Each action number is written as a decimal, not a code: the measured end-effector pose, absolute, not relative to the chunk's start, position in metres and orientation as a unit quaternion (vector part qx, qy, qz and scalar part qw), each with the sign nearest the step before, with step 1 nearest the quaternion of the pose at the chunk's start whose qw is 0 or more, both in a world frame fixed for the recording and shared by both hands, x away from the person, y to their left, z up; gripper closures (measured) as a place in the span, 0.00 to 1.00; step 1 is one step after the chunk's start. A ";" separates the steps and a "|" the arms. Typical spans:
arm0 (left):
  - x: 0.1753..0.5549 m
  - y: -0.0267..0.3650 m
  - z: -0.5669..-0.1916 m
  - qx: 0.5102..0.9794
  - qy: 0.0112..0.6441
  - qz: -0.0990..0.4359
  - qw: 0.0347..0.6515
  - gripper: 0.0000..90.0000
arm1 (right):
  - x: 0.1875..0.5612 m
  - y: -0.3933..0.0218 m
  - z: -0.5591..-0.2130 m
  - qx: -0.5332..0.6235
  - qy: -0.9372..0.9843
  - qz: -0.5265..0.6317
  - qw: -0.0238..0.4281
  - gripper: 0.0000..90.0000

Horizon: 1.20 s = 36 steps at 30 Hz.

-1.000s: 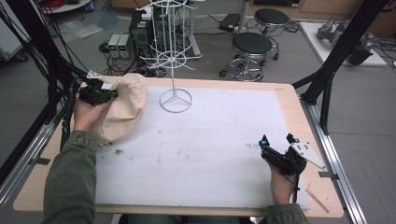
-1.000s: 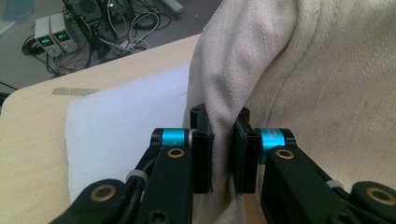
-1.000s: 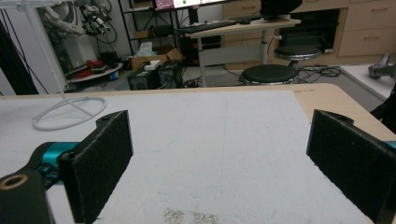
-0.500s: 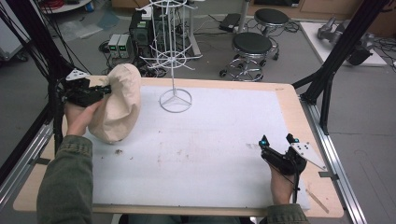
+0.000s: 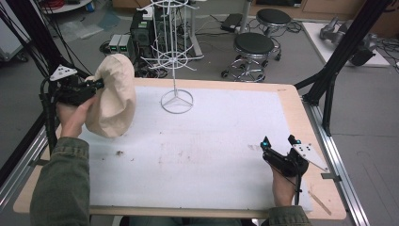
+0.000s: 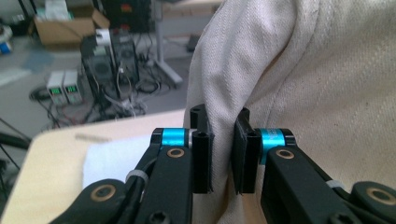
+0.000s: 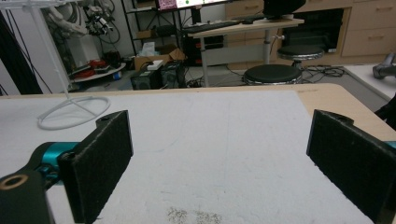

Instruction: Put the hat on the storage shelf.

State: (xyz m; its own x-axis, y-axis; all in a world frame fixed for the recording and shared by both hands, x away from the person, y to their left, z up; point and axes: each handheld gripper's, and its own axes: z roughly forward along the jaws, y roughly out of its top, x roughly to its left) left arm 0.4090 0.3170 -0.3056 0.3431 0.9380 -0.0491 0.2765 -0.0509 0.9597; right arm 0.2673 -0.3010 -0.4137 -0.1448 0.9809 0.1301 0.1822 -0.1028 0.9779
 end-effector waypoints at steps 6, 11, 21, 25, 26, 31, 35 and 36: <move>0.402 0.309 -0.276 0.636 0.435 0.348 0.535 0.89 | 0.267 -0.301 -0.414 0.530 0.549 0.520 0.384 0.07; 0.396 0.306 -0.257 0.617 0.408 0.355 0.572 0.89 | 0.267 -0.301 -0.414 0.529 0.549 0.521 0.384 0.07; 0.390 0.305 -0.236 0.591 0.367 0.354 0.626 0.89 | 0.267 -0.301 -0.414 0.528 0.551 0.520 0.385 0.07; 0.388 0.305 -0.227 0.580 0.353 0.352 0.644 0.89 | 0.268 -0.301 -0.414 0.529 0.550 0.520 0.384 0.07; 0.388 0.305 -0.226 0.574 0.351 0.349 0.652 0.89 | 0.268 -0.301 -0.414 0.529 0.550 0.520 0.384 0.07; 0.385 0.306 -0.217 0.561 0.339 0.345 0.672 0.89 | 0.268 -0.301 -0.414 0.529 0.550 0.519 0.384 0.07; 0.388 0.308 -0.211 0.548 0.338 0.343 0.684 0.89 | 0.268 -0.301 -0.414 0.530 0.550 0.520 0.383 0.07; 0.389 0.308 -0.210 0.546 0.339 0.343 0.685 0.89 | 0.268 -0.301 -0.414 0.530 0.550 0.520 0.383 0.07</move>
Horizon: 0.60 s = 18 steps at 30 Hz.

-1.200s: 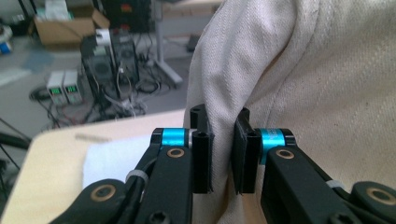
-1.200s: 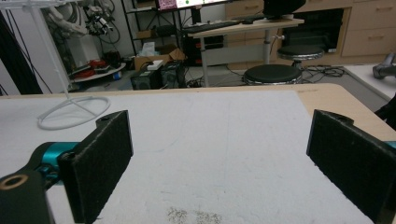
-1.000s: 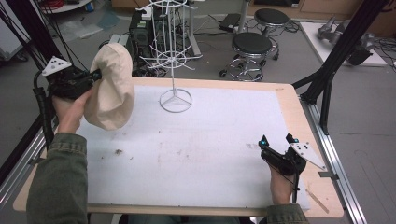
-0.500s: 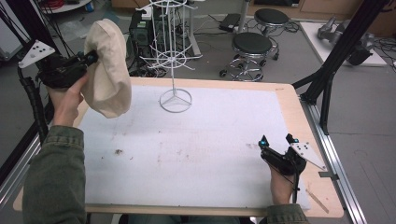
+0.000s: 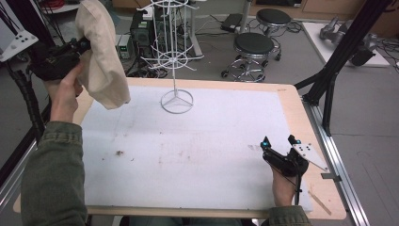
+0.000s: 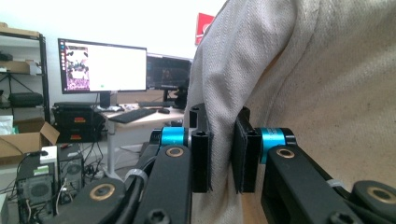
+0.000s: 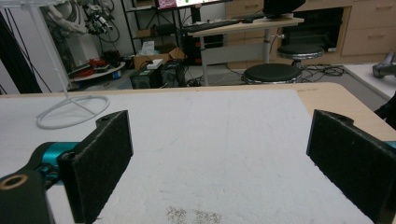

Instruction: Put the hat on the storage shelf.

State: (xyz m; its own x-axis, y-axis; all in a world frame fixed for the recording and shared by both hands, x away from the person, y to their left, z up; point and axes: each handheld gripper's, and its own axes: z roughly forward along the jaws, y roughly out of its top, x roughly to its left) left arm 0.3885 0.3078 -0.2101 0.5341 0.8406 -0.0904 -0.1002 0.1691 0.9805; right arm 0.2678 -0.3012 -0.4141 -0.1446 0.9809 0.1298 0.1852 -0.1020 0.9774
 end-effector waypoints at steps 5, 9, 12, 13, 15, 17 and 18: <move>0.393 0.307 -0.204 0.531 0.341 0.341 0.696 0.89 | 0.268 -0.301 -0.414 0.530 0.551 0.519 0.383 0.07; 0.399 0.303 -0.201 0.526 0.341 0.332 0.705 0.89 | 0.268 -0.301 -0.414 0.530 0.551 0.519 0.383 0.07; 0.404 0.299 -0.197 0.526 0.346 0.335 0.701 0.89 | 0.268 -0.302 -0.414 0.529 0.551 0.519 0.382 0.07; 0.407 0.297 -0.195 0.525 0.348 0.336 0.701 0.89 | 0.268 -0.302 -0.414 0.529 0.552 0.519 0.383 0.07; 0.411 0.294 -0.193 0.524 0.350 0.335 0.700 0.89 | 0.268 -0.301 -0.414 0.530 0.552 0.519 0.381 0.07; 0.417 0.291 -0.190 0.524 0.356 0.334 0.698 0.89 | 0.268 -0.301 -0.414 0.530 0.552 0.520 0.381 0.07; 0.420 0.289 -0.189 0.523 0.358 0.333 0.698 0.89 | 0.268 -0.301 -0.414 0.530 0.552 0.520 0.380 0.07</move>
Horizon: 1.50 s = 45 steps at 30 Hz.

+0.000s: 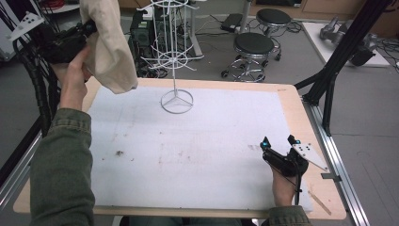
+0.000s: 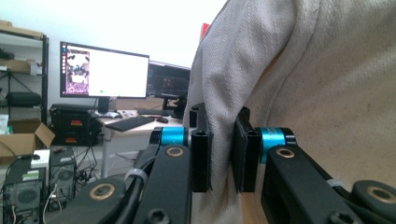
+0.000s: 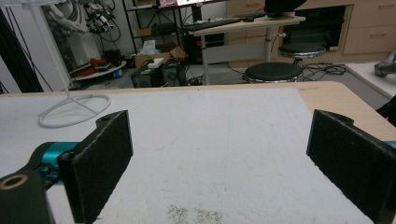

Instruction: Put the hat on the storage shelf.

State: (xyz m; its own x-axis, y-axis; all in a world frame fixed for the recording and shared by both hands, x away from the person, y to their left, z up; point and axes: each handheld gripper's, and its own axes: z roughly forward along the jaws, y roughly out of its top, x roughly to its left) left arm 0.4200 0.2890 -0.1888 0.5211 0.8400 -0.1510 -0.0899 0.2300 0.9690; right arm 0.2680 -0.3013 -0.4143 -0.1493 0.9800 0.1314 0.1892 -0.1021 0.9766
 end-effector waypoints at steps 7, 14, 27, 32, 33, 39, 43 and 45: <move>0.438 0.274 -0.175 0.528 0.372 0.340 0.684 0.89 | 0.268 -0.302 -0.414 0.530 0.553 0.519 0.381 0.07; 0.460 0.255 -0.168 0.537 0.393 0.343 0.663 0.89 | 0.268 -0.302 -0.415 0.531 0.553 0.519 0.378 0.07; 0.474 0.220 -0.159 0.535 0.403 0.359 0.650 0.89 | 0.269 -0.301 -0.415 0.530 0.557 0.520 0.373 0.07; 0.477 0.210 -0.164 0.545 0.416 0.379 0.621 0.89 | 0.269 -0.302 -0.415 0.530 0.557 0.519 0.373 0.07; 0.477 0.209 -0.165 0.548 0.416 0.383 0.617 0.89 | 0.268 -0.302 -0.415 0.531 0.556 0.520 0.373 0.07; 0.480 0.201 -0.170 0.583 0.408 0.406 0.574 0.89 | 0.269 -0.301 -0.415 0.530 0.558 0.519 0.373 0.07; 0.483 0.197 -0.174 0.611 0.404 0.408 0.545 0.89 | 0.269 -0.302 -0.415 0.531 0.557 0.519 0.372 0.07; 0.483 0.197 -0.176 0.615 0.402 0.407 0.542 0.89 | 0.269 -0.302 -0.415 0.531 0.556 0.520 0.373 0.07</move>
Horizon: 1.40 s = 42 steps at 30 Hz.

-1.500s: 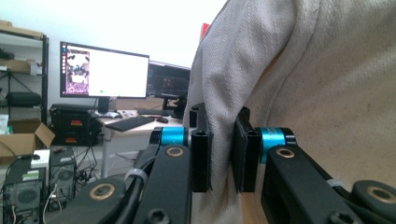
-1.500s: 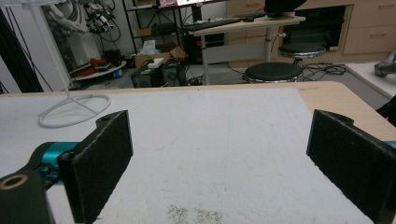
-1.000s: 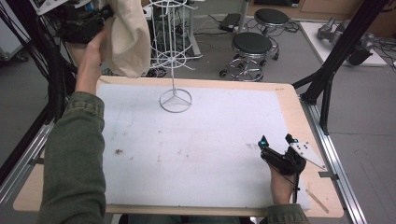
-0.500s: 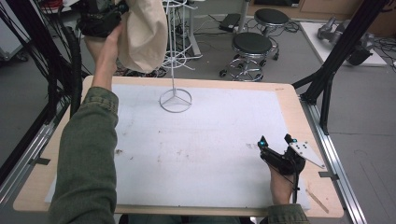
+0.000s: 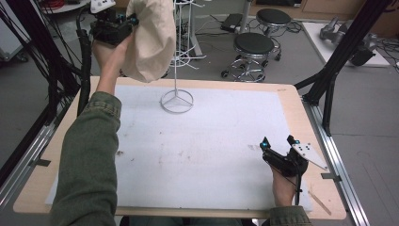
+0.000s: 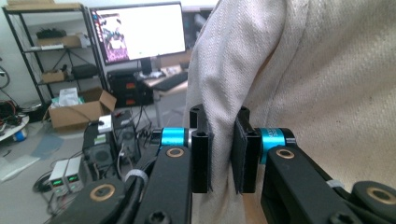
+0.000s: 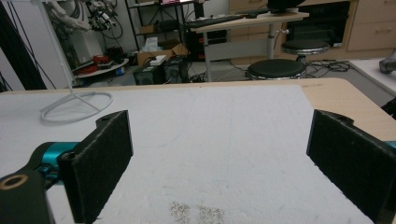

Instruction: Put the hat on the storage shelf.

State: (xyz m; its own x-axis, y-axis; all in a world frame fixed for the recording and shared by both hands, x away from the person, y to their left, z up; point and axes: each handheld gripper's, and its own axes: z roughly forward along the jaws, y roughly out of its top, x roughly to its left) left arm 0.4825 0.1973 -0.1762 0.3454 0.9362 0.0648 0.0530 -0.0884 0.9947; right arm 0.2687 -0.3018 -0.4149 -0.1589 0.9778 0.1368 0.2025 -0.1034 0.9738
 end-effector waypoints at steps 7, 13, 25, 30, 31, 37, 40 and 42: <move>0.481 0.203 -0.179 0.623 0.400 0.392 0.546 0.89 | 0.269 -0.302 -0.415 0.529 0.556 0.520 0.375 0.07; 0.481 0.209 -0.184 0.622 0.397 0.378 0.559 0.86 | 0.269 -0.302 -0.415 0.532 0.553 0.520 0.376 0.07; 0.481 0.220 -0.191 0.609 0.397 0.359 0.585 0.85 | 0.269 -0.302 -0.415 0.533 0.554 0.519 0.375 0.07; 0.481 0.222 -0.192 0.602 0.398 0.345 0.601 0.79 | 0.269 -0.302 -0.415 0.532 0.552 0.520 0.377 0.07; 0.481 0.223 -0.192 0.601 0.397 0.343 0.602 0.78 | 0.269 -0.302 -0.415 0.531 0.552 0.520 0.378 0.07; 0.479 0.229 -0.195 0.584 0.396 0.332 0.625 0.56 | 0.269 -0.302 -0.415 0.533 0.551 0.521 0.376 0.07; 0.478 0.232 -0.196 0.572 0.395 0.332 0.637 0.48 | 0.268 -0.302 -0.414 0.533 0.551 0.521 0.377 0.07; 0.477 0.235 -0.196 0.566 0.396 0.338 0.639 0.43 | 0.268 -0.302 -0.414 0.533 0.550 0.521 0.376 0.07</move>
